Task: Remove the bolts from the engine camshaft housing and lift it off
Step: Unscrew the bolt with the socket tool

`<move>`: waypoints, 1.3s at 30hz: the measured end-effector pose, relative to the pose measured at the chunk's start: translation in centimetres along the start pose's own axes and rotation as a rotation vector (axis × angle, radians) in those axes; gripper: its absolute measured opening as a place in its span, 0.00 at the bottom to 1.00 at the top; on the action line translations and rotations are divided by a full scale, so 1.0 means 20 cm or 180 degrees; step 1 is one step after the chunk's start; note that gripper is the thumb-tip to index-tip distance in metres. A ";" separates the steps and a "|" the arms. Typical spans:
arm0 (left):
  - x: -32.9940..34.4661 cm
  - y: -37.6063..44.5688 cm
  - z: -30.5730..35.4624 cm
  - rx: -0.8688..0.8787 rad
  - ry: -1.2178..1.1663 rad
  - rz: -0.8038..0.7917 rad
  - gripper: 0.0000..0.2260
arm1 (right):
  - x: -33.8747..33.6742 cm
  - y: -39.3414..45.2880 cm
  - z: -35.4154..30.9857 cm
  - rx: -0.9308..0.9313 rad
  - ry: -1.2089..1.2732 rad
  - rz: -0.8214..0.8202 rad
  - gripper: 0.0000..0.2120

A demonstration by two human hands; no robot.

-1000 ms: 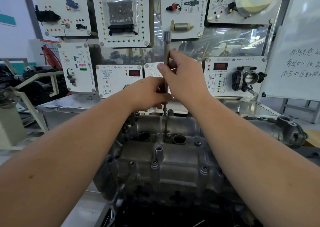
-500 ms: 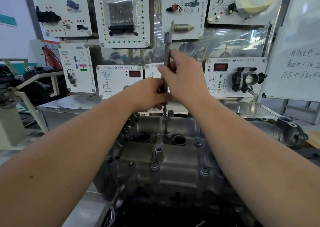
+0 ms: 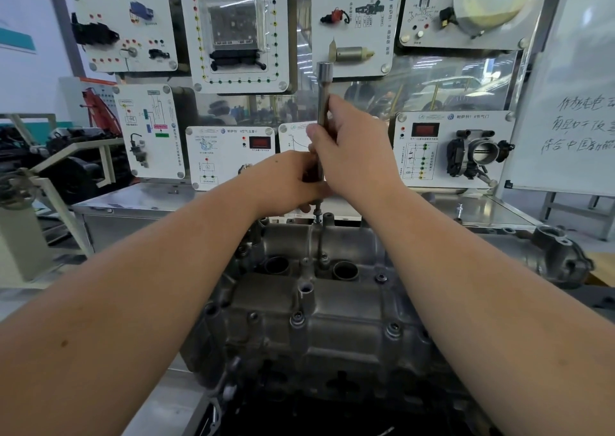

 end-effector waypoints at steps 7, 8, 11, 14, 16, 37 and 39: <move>0.00 0.00 -0.02 -0.0034 -0.0134 -0.0033 0.05 | 0.03 0.00 0.02 0.0151 0.0185 -0.0155 0.22; 0.00 0.00 -0.02 -0.0038 -0.0117 -0.0023 0.04 | 0.03 -0.01 0.02 0.0112 0.0147 -0.0131 0.21; -0.01 0.00 -0.02 -0.0035 -0.0055 0.0081 0.06 | 0.00 -0.01 -0.01 -0.0088 -0.0069 0.0039 0.11; -0.01 0.01 -0.02 -0.0038 -0.0024 0.0054 0.09 | 0.00 0.00 0.02 0.0003 -0.0028 0.0045 0.07; 0.00 0.01 -0.03 -0.0035 -0.0046 0.0008 0.08 | 0.02 0.01 0.04 0.0115 0.0113 -0.0035 0.05; -0.01 -0.01 -0.01 0.0017 -0.0100 0.0047 0.06 | 0.00 -0.02 0.01 0.0004 0.0021 0.0052 0.24; -0.01 0.00 -0.02 -0.0020 -0.0107 0.0072 0.08 | -0.01 0.00 0.01 0.0030 -0.0018 0.0080 0.18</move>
Point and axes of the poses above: each hand's wrist, its own y-axis towards the middle knuckle, its own x-axis out of the palm, z = x × y, the point moved 10 cm from there along y, towards the middle knuckle
